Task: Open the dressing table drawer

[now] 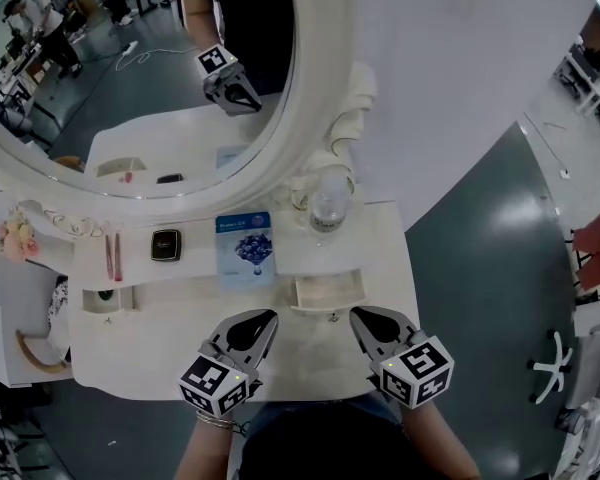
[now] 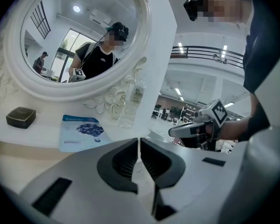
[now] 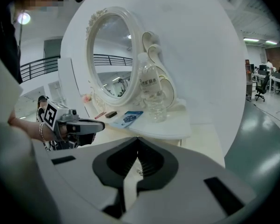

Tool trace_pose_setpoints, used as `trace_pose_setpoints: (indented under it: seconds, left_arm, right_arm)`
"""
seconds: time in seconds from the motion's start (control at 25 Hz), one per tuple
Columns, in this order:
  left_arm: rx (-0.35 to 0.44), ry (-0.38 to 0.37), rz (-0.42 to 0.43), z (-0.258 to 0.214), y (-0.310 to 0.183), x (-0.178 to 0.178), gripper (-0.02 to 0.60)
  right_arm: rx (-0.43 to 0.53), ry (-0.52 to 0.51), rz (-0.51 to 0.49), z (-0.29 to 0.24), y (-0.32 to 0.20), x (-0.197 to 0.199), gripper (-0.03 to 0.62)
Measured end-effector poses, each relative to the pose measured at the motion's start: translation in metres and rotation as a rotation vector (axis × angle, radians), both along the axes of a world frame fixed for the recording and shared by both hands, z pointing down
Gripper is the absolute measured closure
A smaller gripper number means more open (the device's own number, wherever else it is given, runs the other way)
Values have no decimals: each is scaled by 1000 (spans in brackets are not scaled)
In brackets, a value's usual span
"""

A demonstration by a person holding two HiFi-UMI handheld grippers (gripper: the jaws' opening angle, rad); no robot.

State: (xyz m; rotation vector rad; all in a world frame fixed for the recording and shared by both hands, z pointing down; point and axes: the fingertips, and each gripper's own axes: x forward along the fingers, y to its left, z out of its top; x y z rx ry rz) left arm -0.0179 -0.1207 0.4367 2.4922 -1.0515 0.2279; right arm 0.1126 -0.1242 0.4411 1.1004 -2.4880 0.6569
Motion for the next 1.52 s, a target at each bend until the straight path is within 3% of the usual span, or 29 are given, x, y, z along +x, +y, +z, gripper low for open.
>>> trace_pose_setpoints:
  seconds: [0.2, 0.4, 1.52]
  left_arm:
    - [25, 56, -38, -21, -8, -8, 561]
    - [74, 65, -53, -43, -14, -15, 561]
    - [283, -4, -124, -132, -43, -48, 561]
  right_arm:
    - [65, -8, 8, -24, -9, 7, 576]
    - [117, -28, 18, -46, -16, 13, 576]
    - [441, -47, -25, -170, -45, 32, 576]
